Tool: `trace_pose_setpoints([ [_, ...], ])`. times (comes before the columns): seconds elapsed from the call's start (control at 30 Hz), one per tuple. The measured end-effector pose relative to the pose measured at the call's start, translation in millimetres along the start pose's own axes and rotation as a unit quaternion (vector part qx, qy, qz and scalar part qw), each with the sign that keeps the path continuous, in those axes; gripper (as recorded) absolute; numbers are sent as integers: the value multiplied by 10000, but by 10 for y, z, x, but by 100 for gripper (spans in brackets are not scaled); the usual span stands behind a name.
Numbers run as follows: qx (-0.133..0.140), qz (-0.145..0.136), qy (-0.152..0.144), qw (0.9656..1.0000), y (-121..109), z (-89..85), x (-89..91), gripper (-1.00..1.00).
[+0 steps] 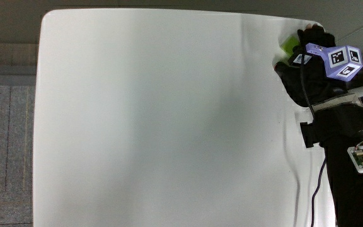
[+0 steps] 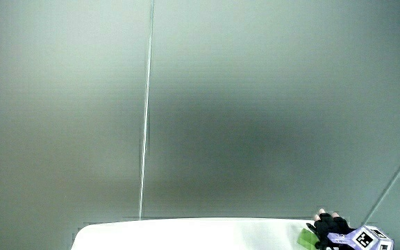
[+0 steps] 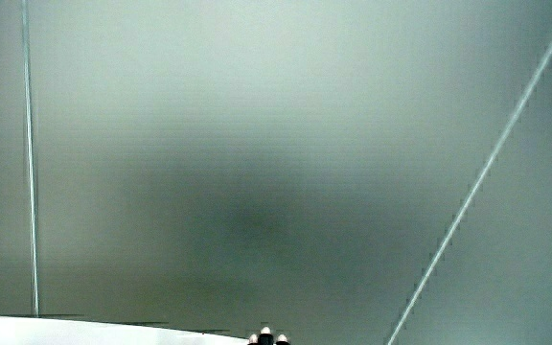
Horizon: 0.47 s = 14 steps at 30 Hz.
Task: Pick green brick
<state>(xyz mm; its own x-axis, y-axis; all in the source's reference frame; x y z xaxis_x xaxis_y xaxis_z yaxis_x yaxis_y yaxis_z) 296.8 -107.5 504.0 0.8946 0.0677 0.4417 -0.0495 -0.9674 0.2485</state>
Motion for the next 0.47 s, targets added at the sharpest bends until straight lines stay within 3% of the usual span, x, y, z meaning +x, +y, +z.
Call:
trace_pose_setpoints([
  [0.23,438,240,-168,9986,-52,32,-97,100],
  [0.47,580,356,-269,9973,-107,52,-113,100],
])
